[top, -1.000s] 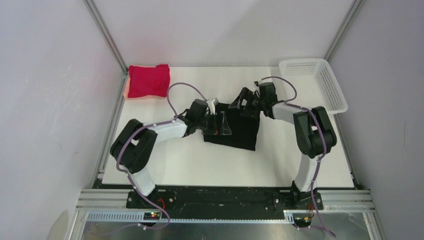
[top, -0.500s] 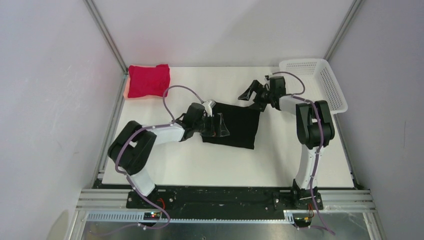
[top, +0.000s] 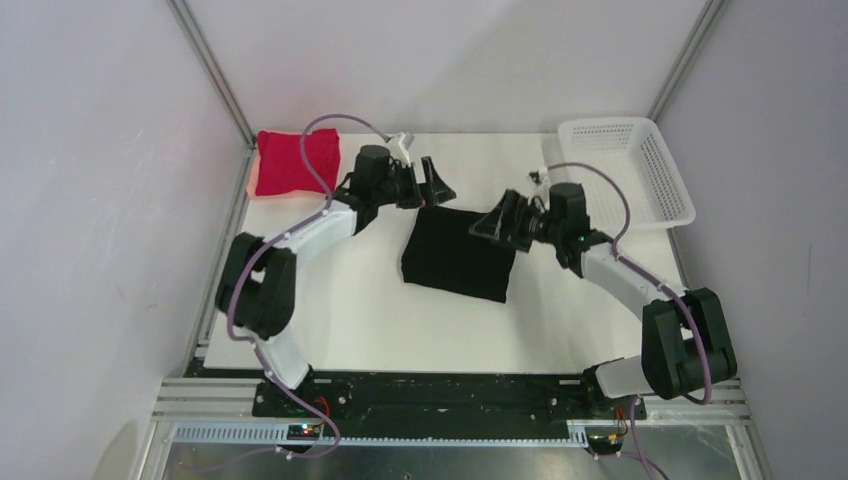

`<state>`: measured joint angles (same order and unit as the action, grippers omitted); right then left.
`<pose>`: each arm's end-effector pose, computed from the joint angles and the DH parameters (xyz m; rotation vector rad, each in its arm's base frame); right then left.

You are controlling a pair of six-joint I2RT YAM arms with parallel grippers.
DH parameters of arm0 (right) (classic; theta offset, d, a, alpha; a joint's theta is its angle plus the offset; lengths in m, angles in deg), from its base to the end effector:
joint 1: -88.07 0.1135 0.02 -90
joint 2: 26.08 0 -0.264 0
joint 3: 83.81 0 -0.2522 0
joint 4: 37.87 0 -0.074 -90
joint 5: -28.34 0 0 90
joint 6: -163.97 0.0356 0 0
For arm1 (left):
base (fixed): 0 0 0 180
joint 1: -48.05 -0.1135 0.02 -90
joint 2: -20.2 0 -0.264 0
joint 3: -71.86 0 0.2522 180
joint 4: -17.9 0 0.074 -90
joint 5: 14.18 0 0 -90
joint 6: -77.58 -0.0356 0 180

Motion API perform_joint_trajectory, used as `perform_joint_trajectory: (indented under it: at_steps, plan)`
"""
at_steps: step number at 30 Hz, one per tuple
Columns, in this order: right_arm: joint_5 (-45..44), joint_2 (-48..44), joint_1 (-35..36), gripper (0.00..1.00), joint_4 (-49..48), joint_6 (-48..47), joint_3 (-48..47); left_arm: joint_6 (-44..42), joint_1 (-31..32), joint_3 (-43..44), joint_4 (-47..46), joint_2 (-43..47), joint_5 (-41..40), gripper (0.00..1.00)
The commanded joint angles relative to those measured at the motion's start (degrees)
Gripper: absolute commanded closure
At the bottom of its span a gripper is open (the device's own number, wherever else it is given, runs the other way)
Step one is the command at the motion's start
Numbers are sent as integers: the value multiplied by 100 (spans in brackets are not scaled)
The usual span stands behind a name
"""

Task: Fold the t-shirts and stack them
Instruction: Fold the long partially folded tshirt into a neat square

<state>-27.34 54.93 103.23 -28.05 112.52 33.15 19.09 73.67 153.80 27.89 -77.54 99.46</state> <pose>0.2941 0.1005 0.2482 0.0434 2.1801 1.1748 0.3493 -0.1833 0.2600 0.1693 2.1348 -1.0273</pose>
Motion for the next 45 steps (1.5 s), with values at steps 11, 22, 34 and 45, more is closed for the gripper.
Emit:
perform_joint_trajectory:
  at_steps: [11, 22, 34, 45]
  plan:
    - [-187, 708, 470, 0, -875, 295, 1659, 153, -277, 826, 261, -2044, 121, 0]
    - [-275, -541, 194, 0, -575, 86, 2127, -227, -566, 564, 330, -1172, 689, 0]
    - [-1369, -2754, 198, 0, 29, 161, 2398, 196, 371, -1511, -387, 1018, 212, 0]
    - [-1204, -2285, 189, 1, -185, 248, 2388, 402, 429, -3165, -935, 602, -319, 0]
